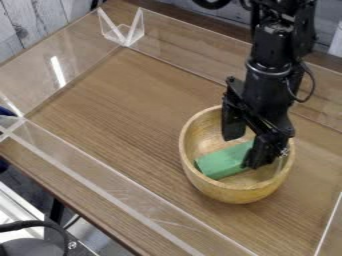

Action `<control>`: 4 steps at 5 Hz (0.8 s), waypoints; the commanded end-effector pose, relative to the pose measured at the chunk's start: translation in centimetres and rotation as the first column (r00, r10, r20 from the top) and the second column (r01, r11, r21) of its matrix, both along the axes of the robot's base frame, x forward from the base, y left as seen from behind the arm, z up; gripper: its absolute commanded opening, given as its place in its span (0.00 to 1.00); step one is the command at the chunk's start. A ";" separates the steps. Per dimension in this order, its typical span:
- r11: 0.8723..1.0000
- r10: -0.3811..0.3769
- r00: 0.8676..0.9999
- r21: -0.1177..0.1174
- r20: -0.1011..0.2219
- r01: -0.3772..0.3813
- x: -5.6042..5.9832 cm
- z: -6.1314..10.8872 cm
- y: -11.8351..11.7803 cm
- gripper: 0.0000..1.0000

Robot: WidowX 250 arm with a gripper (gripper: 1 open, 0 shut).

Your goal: Remove the green block from inside the brown bowl and put it on the table

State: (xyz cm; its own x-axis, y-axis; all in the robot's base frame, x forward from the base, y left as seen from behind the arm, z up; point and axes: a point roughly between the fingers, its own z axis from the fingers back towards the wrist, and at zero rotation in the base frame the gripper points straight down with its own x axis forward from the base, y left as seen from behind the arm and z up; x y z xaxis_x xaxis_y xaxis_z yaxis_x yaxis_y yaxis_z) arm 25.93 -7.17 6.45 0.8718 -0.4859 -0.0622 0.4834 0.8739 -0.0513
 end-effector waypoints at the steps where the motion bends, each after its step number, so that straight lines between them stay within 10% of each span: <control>1: 1.000 0.004 0.998 -0.018 0.060 -0.003 1.1 1.5 0.0 1.00; 4: 1.000 0.014 0.999 -0.020 0.038 -0.013 1.0 -0.1 1.0 1.00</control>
State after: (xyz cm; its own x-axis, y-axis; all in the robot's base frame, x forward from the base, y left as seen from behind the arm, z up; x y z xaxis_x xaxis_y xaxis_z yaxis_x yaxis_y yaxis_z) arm 26.30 -6.21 5.38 0.8760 -0.4787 -0.0592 0.4753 0.8776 -0.0620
